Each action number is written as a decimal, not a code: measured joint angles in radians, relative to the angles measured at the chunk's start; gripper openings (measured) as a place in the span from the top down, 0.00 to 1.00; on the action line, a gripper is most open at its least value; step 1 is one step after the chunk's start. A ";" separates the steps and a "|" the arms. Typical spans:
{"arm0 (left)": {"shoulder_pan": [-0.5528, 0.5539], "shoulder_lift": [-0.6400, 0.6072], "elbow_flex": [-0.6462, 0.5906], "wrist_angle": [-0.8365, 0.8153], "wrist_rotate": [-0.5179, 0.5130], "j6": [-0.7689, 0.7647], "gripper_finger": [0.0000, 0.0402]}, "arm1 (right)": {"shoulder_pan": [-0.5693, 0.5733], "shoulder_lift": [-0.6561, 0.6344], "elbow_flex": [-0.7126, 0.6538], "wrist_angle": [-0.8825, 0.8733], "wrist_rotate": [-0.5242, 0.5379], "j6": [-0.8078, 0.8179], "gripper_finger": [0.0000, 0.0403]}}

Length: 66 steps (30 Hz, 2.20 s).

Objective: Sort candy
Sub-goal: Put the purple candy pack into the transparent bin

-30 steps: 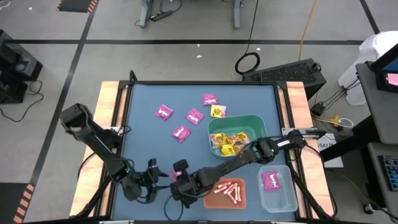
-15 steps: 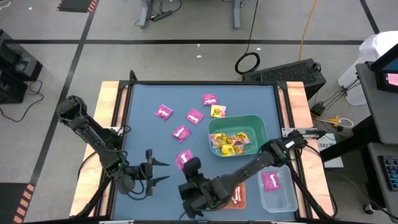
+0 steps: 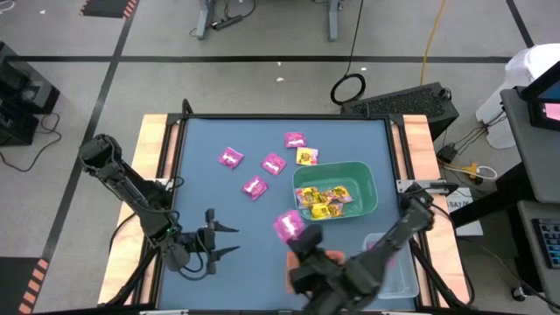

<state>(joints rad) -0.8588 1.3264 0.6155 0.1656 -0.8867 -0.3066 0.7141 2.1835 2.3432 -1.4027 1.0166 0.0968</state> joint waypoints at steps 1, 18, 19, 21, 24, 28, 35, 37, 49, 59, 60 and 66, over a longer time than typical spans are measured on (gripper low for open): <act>0.006 0.000 0.000 0.008 0.000 0.013 0.45 | 0.015 -0.020 0.000 -0.043 0.000 0.053 1.00; 0.148 0.000 0.000 0.145 0.158 0.080 0.45 | 0.252 -0.269 -0.128 -0.167 -0.030 0.420 1.00; 0.152 0.000 0.000 0.147 0.164 0.079 0.45 | 0.251 -0.304 -0.147 -0.168 -0.026 0.430 1.00; 0.157 0.000 0.000 0.153 0.181 0.077 0.45 | 0.249 -0.368 -0.207 -0.165 -0.012 0.452 1.00; 0.159 0.000 0.000 0.157 0.209 0.077 0.45 | 0.241 -0.466 -0.356 -0.111 0.004 0.473 1.00; 0.158 0.000 0.000 0.158 0.226 0.084 0.45 | 0.209 -0.645 -0.657 0.080 0.009 0.464 1.00; 0.158 0.000 0.000 0.158 0.225 0.079 0.45 | 0.115 -0.927 -1.193 0.793 -0.097 0.209 1.00; 0.159 0.000 0.000 0.159 0.225 0.079 0.45 | 0.080 -0.982 -1.320 1.048 -0.190 0.093 1.00; 0.159 0.000 0.000 0.163 0.225 0.051 0.45 | -0.124 -1.099 -1.707 2.032 -0.615 -0.302 1.00; 0.159 0.000 0.000 0.162 0.225 0.051 0.45 | -0.137 -1.098 -1.714 2.020 -0.631 -0.410 1.00; 0.159 0.000 0.000 0.162 0.225 0.051 0.45 | -0.132 -1.098 -1.714 2.004 -0.631 -0.428 1.00; 0.159 0.000 0.000 0.162 0.203 0.058 0.45 | -0.084 -1.097 -1.714 1.852 -0.630 -0.676 1.00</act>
<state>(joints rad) -0.6996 1.3266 0.6155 0.3279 -0.6834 -0.2481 0.6301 1.0863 0.6289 0.4492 0.3864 -0.5787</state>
